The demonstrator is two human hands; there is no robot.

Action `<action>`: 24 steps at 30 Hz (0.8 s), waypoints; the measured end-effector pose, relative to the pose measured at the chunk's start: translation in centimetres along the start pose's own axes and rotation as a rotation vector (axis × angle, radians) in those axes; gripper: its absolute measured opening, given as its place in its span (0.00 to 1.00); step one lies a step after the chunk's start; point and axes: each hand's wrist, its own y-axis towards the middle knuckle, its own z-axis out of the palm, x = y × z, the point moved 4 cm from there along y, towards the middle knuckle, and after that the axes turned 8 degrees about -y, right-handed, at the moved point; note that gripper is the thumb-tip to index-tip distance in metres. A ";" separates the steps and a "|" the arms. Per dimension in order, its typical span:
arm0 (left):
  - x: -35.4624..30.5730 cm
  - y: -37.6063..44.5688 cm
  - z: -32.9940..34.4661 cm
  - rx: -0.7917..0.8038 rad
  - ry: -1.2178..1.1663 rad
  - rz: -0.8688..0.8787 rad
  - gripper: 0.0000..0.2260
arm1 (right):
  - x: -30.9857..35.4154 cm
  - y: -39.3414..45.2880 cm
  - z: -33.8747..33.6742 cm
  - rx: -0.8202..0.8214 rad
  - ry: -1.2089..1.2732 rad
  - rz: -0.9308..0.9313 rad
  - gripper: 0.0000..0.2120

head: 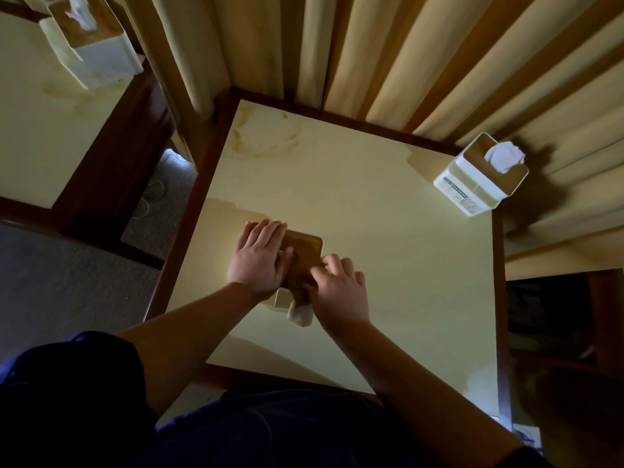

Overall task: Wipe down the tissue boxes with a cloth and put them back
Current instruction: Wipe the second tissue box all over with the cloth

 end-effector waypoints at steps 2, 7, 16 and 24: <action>0.0 0.1 -0.7 0.048 -0.004 0.012 0.30 | -0.2 -0.5 0.1 -0.051 0.015 -0.036 0.07; -0.4 1.1 -2.9 0.395 0.129 0.012 0.49 | -1.6 -1.7 -0.4 -0.091 0.047 -0.078 0.07; -3.7 1.6 -2.5 0.747 0.493 0.360 0.57 | -5.8 -5.2 -1.4 -0.091 0.096 -0.096 0.05; -4.5 1.0 -1.7 0.820 0.305 0.457 0.63 | -5.2 -5.8 -1.0 0.037 0.154 -0.154 0.06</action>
